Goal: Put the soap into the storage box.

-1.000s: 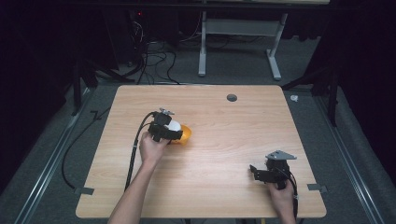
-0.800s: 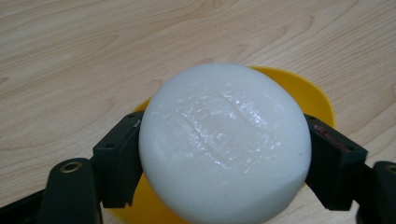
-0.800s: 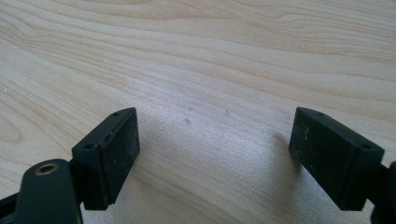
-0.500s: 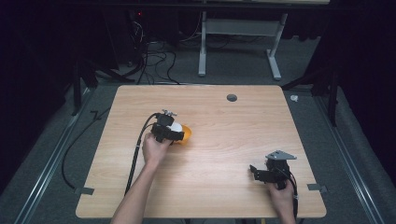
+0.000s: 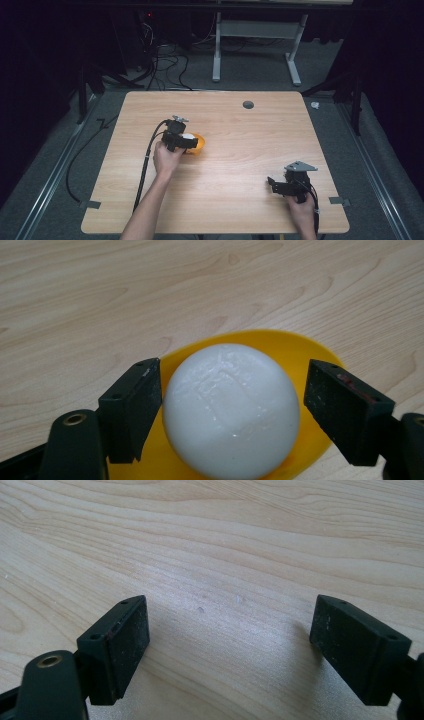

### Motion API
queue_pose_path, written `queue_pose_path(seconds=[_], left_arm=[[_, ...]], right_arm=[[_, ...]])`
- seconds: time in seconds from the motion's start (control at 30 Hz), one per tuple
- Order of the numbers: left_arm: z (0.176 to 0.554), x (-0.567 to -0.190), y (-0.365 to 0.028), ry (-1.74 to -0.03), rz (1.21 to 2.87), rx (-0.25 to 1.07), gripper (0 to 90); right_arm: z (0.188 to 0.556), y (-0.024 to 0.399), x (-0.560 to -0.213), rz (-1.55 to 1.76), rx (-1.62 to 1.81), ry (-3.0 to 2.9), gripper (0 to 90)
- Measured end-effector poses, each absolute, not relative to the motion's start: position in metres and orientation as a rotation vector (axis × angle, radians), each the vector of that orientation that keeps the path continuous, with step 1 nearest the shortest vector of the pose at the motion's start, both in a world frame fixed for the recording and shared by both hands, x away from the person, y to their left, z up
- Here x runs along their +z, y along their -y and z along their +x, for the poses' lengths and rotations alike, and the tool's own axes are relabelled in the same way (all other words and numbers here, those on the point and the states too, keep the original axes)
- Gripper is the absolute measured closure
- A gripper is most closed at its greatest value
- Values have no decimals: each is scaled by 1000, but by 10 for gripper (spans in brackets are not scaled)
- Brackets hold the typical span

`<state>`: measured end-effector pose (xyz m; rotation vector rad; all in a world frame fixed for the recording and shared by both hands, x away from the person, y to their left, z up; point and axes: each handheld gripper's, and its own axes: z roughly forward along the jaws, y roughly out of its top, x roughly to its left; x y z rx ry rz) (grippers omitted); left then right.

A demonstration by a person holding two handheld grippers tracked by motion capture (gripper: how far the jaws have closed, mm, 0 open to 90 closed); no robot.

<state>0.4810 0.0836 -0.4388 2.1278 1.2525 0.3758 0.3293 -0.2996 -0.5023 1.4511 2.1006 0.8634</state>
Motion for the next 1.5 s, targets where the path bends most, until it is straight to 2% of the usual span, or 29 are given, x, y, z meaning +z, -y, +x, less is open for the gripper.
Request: queue_pose_path(seconds=[0.7,1.5], left_arm=[[460,-414,-92,-1171,2099,417,213],[440,-405,-102,-1124,2080,409,215]], right_arm=[[330,300,-502,1440,863,-2104,170],[329,299,-502,1449,862,-2102,170]])
